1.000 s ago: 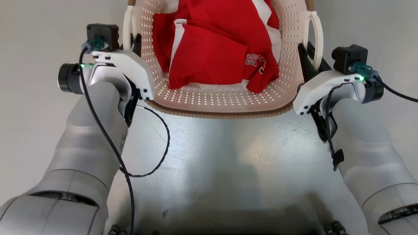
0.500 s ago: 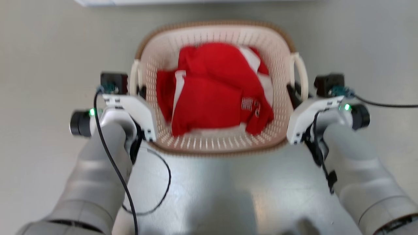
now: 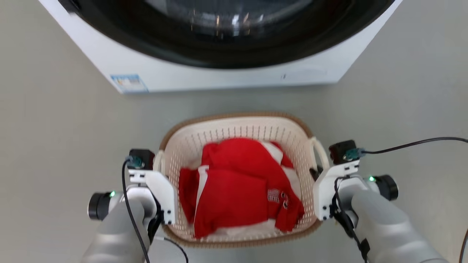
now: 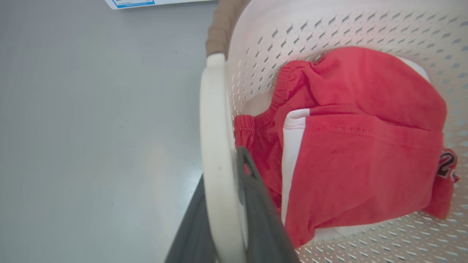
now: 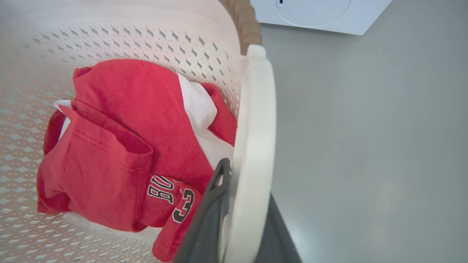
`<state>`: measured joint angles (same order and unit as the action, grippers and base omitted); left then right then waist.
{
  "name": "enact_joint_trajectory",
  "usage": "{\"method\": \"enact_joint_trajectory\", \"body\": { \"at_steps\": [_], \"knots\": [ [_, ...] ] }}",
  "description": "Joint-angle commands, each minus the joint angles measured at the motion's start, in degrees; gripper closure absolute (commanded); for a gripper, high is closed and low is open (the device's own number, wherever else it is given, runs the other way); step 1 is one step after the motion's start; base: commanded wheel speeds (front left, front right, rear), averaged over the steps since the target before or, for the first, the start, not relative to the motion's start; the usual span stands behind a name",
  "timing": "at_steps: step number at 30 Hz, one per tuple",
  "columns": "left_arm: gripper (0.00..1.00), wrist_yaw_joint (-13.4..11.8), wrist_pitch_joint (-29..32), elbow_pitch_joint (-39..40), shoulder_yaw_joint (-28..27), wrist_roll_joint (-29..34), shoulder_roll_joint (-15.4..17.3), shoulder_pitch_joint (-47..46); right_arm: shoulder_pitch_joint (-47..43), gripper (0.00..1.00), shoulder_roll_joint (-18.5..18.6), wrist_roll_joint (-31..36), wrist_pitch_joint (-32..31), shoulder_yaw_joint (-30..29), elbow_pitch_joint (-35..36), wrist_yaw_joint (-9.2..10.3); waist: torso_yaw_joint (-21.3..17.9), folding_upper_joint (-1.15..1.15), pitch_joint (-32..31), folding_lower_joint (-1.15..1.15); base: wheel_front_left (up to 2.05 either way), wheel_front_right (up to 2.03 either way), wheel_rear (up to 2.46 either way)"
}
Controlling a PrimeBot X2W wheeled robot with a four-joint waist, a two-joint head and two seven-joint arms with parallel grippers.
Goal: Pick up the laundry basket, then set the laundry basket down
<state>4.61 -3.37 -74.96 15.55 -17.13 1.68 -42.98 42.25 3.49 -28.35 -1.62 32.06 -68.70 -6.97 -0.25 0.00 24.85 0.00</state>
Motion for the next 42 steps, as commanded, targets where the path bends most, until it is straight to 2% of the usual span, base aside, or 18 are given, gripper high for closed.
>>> {"method": "enact_joint_trajectory", "body": {
  "at_steps": [1, 12, 20, 29, 42],
  "knots": [
    [1.00, 0.8, 0.5, 1.0, -0.2, 0.3, 2.1, 1.0, -2.3, 1.00, -0.6, -0.5, -1.6, 2.6, 1.5, -0.52, -0.8, 0.00, -5.7, 0.00, 0.00, 0.00, 0.00],
    [1.00, 1.6, 2.9, 1.0, 1.8, 0.0, 1.9, 5.2, -4.8, 1.00, -0.6, -4.5, -5.6, 6.8, 1.4, -0.52, -1.4, 0.00, -15.4, 0.00, 0.00, 0.00, 0.00],
    [1.00, 2.0, 4.5, 1.0, 3.4, -0.5, 1.6, 7.8, -6.9, 1.00, -0.6, -6.1, -6.7, 9.1, 0.5, -0.52, -0.9, 0.00, -20.2, 0.00, 0.00, 0.00, 0.00],
    [1.00, 2.4, 5.9, 1.0, 4.8, -1.2, 1.4, 9.7, -8.5, 1.00, -0.6, -8.1, -7.6, 11.2, 0.9, -0.52, -0.5, 0.00, -22.6, 0.00, 0.00, 0.00, 0.00],
    [1.00, 2.5, 4.9, 1.0, 5.9, -1.8, 1.7, 9.5, -8.6, 1.00, -0.6, -10.6, -8.3, 13.5, 1.5, -0.52, -1.5, 0.00, -23.5, 0.00, 0.00, 0.00, 0.00]
  ]
}}
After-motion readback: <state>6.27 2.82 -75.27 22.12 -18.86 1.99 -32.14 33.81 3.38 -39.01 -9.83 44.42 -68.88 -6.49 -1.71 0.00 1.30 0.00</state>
